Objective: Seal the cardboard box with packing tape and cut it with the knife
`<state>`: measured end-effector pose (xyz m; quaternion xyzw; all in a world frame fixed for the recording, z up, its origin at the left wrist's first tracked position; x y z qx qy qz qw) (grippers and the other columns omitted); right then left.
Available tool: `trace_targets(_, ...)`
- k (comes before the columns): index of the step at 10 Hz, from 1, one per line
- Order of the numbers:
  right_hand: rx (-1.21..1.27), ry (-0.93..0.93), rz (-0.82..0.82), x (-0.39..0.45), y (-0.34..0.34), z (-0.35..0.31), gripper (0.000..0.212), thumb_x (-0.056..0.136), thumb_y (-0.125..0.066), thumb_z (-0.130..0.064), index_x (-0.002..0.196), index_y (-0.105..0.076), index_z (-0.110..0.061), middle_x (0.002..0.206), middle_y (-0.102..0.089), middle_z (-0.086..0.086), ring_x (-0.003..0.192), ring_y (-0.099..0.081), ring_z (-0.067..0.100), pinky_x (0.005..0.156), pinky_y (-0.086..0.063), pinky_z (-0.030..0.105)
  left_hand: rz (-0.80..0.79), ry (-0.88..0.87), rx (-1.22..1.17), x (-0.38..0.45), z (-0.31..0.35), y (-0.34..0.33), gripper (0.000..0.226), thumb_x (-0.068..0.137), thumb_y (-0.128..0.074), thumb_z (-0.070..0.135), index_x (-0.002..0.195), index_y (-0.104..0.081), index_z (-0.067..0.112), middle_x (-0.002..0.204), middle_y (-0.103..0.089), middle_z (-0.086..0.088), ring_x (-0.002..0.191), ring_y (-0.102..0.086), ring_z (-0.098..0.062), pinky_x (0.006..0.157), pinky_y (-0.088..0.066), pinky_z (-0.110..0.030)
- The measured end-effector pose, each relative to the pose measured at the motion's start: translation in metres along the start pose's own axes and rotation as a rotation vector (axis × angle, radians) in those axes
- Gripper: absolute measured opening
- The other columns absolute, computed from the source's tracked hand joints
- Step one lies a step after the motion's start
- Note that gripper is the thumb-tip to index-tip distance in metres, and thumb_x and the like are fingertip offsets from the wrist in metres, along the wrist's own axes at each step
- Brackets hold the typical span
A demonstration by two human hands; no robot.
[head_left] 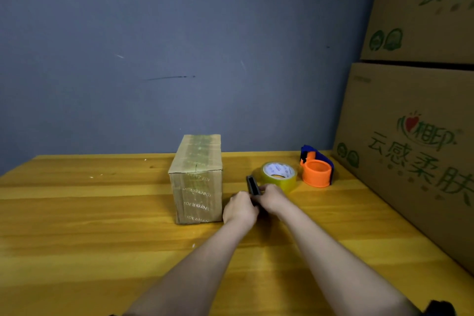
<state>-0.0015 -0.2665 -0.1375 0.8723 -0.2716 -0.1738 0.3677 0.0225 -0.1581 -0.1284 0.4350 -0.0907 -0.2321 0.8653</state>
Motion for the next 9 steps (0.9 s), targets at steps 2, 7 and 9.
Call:
trace_targets(2, -0.213, -0.051, 0.086, -0.001, 0.004, -0.001, 0.038, 0.091, -0.048, -0.033, 0.118, -0.062, -0.011, 0.128, -0.052, 0.017, 0.117, -0.053, 0.034, 0.094, -0.044, 0.037, 0.065, 0.007, 0.109, 0.004, 0.002, 0.004, 0.035, 0.094, -0.032, 0.002, 0.117, -0.059, 0.007, 0.126, -0.056, -0.015, 0.117, -0.056, -0.035, 0.094, -0.045, -0.040)
trace_targets(7, -0.284, 0.043, -0.028, -0.018, 0.010, -0.011, 0.033, 0.094, -0.044, -0.028, 0.104, -0.065, -0.005, 0.117, -0.063, 0.019, 0.090, -0.059, 0.030, 0.069, -0.038, 0.030, -0.141, -0.089, 0.394, -0.008, 0.025, 0.012, 0.035, 0.092, -0.044, 0.005, 0.127, -0.051, 0.003, 0.134, -0.047, -0.019, 0.123, -0.051, -0.035, 0.100, -0.043, -0.039)
trace_targets(9, -0.239, 0.215, 0.241, -0.051, 0.088, -0.047, 0.018, 0.091, -0.050, -0.029, 0.092, -0.068, -0.026, 0.096, -0.072, 0.002, 0.084, -0.067, 0.022, 0.070, -0.054, 0.035, 0.032, -0.377, 0.252, -0.031, 0.078, 0.087, 0.027, 0.087, -0.049, 0.009, 0.111, -0.062, 0.009, 0.110, -0.067, -0.018, 0.105, -0.063, -0.035, 0.092, -0.051, -0.039)
Point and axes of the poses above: each hand's wrist, its own x-axis towards the middle knuckle, its own y-axis out of the back of the hand, z = x × y, the point moved 10 cm from there along x, towards the middle knuckle
